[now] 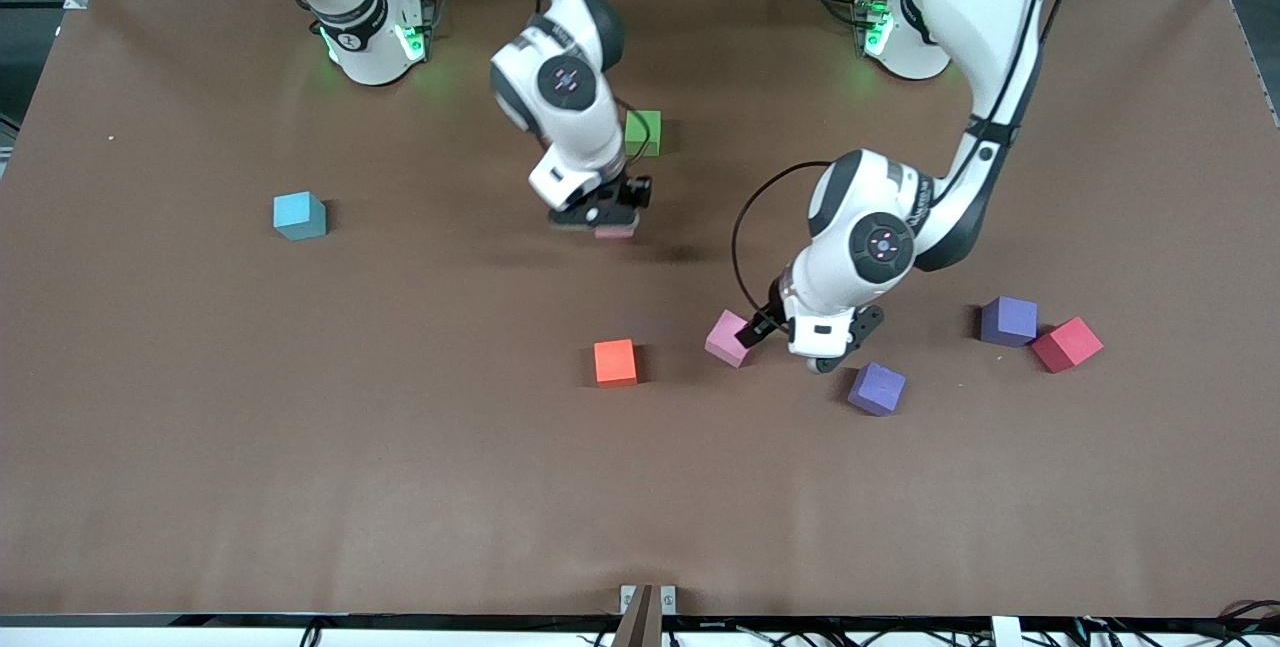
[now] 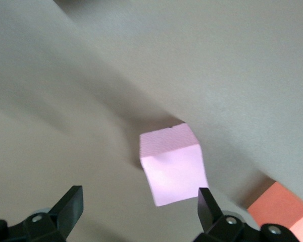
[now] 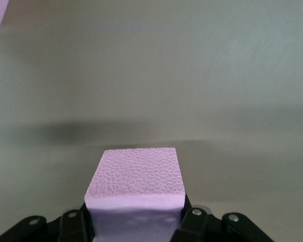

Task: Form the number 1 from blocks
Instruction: 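Reach the second pink cube with the left gripper while the right carries pink, then set the pink cube beside the green with the right gripper while the left grasps pink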

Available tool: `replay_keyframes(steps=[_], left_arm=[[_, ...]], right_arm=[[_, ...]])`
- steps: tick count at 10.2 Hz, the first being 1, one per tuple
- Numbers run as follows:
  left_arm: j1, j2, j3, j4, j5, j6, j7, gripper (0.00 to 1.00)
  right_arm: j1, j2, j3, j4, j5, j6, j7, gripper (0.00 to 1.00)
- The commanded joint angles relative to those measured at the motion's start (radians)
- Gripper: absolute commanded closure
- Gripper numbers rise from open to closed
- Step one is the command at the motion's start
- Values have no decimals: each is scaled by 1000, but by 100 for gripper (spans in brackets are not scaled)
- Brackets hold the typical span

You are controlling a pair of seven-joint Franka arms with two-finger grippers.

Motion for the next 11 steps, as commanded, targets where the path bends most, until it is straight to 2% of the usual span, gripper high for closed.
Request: replay_keyframes(steps=[1, 2, 11], left_arm=[[-69, 67, 85, 105, -82, -1, -42, 0], [-80, 90, 96, 125, -113, 5, -42, 0], [-91, 167, 95, 130, -119, 28, -55, 0]], right_arm=[[82, -36, -14, -50, 14, 9, 73, 41], [102, -27, -14, -56, 14, 9, 97, 41], [166, 67, -7, -47, 13, 65, 125, 40]])
